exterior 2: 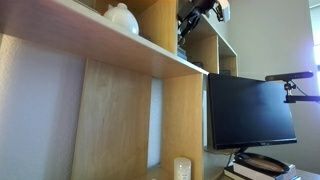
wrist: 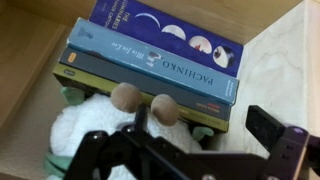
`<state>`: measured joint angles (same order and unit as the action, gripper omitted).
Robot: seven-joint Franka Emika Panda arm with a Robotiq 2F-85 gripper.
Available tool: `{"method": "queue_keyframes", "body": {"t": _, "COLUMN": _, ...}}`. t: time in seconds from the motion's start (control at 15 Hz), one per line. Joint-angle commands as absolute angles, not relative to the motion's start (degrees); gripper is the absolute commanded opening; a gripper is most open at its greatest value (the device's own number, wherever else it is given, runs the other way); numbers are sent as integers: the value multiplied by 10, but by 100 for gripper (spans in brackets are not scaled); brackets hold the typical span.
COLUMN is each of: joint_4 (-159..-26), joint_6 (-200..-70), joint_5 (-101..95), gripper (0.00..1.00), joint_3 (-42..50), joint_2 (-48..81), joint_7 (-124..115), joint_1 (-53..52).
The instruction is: Take the plush toy from the shelf and place it on the table
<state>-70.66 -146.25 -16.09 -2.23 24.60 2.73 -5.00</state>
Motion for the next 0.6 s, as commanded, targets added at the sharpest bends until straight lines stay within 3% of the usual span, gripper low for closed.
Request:
{"method": "queue_keyframes", "body": {"t": 0.0, "joint_4": -696, "joint_6": -1464, "joint_5": -165, "gripper": 100, "joint_3": -9, "joint_2": 252, "joint_7": 2, "joint_1": -49}}
{"method": "queue_keyframes", "body": {"t": 0.53, "joint_4": -703, "joint_6": -1456, "joint_5": -159, "gripper": 100, "joint_3": -17, "joint_2": 250, "joint_7": 21, "joint_1": -48}}
